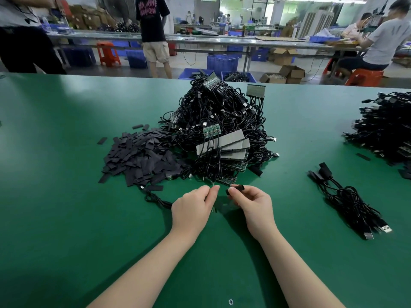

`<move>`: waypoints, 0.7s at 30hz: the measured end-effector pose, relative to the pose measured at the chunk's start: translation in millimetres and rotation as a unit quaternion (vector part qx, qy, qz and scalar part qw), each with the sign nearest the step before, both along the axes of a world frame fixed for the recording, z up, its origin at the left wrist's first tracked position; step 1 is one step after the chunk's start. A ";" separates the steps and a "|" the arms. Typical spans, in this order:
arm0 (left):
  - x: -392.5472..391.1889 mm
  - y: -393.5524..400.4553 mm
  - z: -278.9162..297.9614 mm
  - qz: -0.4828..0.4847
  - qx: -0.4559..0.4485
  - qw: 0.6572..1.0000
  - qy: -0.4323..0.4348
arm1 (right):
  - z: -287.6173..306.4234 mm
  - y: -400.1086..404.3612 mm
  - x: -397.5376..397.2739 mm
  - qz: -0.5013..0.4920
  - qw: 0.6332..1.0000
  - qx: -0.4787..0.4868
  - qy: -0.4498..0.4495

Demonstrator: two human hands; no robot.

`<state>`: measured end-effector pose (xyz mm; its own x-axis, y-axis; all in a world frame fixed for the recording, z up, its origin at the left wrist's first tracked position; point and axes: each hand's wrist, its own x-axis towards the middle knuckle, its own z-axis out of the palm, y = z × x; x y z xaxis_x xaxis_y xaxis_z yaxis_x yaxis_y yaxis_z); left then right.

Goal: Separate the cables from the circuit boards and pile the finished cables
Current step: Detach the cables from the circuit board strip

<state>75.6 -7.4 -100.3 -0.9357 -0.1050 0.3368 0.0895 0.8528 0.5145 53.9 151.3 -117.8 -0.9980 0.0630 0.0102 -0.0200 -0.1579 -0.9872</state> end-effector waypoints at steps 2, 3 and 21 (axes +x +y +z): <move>1.1 -0.9 0.0 -0.022 0.029 0.999 0.022 | -1.4 0.1 -0.2 0.000 1.000 0.004 0.001; 1.3 -1.0 -0.9 -0.039 0.043 0.998 0.031 | -1.4 0.0 -0.3 0.000 1.000 0.003 0.000; -6.7 -2.2 -7.8 -0.124 0.010 0.983 0.132 | 0.4 1.9 0.7 0.005 1.000 -0.010 0.018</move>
